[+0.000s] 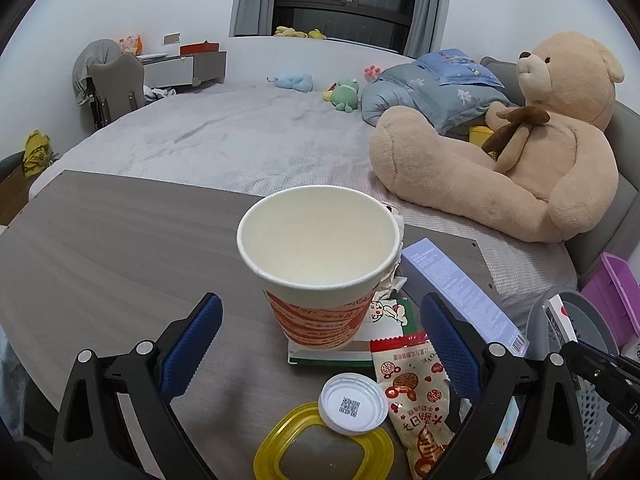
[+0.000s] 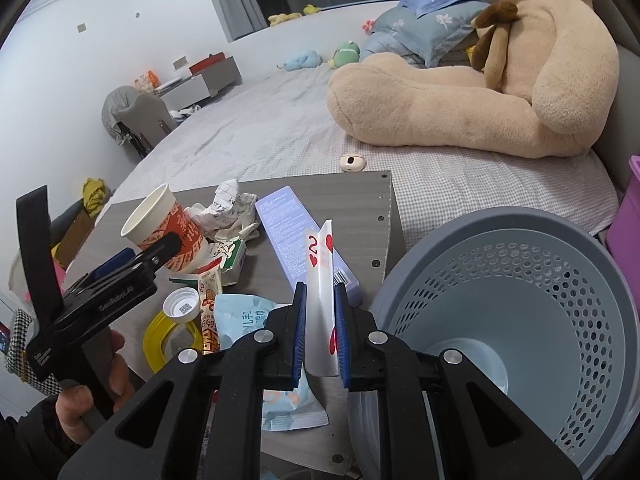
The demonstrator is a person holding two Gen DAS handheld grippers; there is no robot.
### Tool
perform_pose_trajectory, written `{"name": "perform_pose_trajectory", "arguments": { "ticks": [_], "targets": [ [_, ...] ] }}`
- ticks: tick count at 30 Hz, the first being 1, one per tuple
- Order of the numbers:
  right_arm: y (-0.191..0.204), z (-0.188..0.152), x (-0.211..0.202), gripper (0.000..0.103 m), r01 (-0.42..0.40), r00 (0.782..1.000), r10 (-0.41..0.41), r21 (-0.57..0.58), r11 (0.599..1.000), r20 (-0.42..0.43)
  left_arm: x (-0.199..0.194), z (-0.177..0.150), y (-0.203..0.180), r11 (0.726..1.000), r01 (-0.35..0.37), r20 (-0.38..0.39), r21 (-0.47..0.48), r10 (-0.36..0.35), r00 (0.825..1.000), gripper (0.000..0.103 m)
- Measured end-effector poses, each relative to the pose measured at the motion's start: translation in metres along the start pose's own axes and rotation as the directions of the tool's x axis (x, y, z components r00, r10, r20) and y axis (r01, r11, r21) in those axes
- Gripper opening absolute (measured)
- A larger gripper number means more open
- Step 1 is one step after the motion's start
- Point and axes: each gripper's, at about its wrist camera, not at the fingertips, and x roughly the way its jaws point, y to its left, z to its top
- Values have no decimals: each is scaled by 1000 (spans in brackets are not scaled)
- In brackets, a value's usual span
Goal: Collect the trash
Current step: 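Lift the paper strip with the right tool while the left tool grasps the paper cup, then carry strip and cup over the grey basket and open both tools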
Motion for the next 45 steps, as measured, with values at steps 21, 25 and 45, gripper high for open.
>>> {"name": "perform_pose_trajectory", "arguments": {
  "ticks": [21,25,45],
  "targets": [
    [3,-4,6,14,-21,1000,21,-6,1000,-23,20,14,1,999,-16,-29,-32,15,999,61],
    [1,-7,0,14,-21,1000,21,1,1000,-15,6,17,2,999,-22,-4,-25,21,1000,61],
    [-104,-44,-87,14,120,988,-137,188,975,79,-72,-17,-175,908,304,-67,288,-297,952,61]
  ]
}}
